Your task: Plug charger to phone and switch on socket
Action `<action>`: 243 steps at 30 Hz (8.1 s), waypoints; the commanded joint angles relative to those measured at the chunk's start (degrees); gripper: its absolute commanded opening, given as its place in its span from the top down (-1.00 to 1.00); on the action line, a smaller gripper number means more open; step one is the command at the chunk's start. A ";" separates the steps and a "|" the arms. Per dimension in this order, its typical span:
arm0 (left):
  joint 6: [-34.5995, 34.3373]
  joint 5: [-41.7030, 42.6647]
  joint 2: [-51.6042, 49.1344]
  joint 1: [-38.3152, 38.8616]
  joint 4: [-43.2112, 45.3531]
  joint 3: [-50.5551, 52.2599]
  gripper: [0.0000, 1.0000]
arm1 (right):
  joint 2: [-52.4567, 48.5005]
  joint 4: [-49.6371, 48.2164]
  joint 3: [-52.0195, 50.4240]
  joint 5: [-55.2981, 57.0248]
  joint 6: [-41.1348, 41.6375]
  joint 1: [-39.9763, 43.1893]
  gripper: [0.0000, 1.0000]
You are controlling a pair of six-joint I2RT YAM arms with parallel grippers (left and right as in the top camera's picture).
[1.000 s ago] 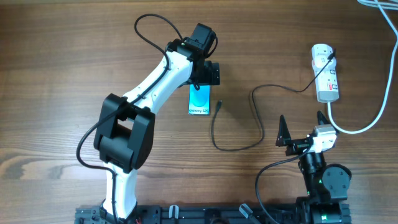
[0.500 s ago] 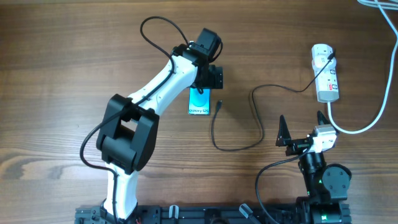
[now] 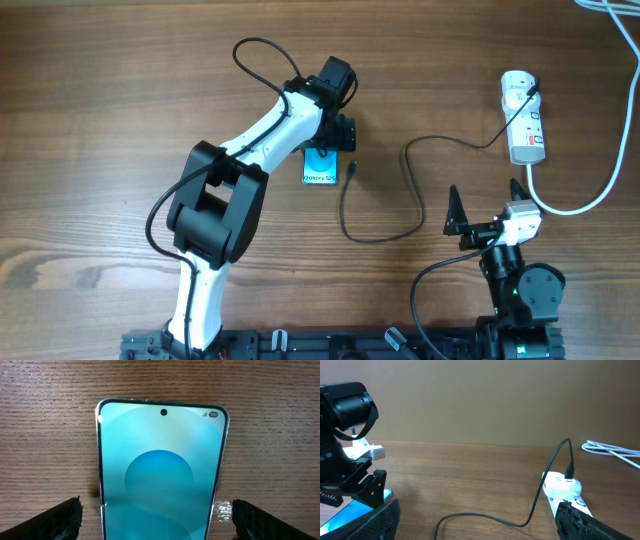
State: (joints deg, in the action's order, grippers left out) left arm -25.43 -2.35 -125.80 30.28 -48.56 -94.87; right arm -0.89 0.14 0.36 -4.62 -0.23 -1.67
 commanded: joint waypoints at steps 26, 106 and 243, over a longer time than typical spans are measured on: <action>-0.76 -1.18 -0.66 1.33 2.29 3.17 -1.00 | 0.24 -0.22 -0.07 0.76 0.59 0.09 -0.99; -23.50 86.66 24.33 -21.40 -8.50 3.23 -0.41 | 0.24 -0.20 -0.07 0.76 0.59 0.09 -1.00; -32.09 79.69 24.33 -26.27 -8.81 3.23 -0.40 | -100.94 62.47 113.68 31.17 41.13 -49.86 0.14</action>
State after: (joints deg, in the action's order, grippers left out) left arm -56.95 75.46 -103.46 4.32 -57.06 -90.61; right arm -101.10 62.92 112.88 25.17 40.73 -51.35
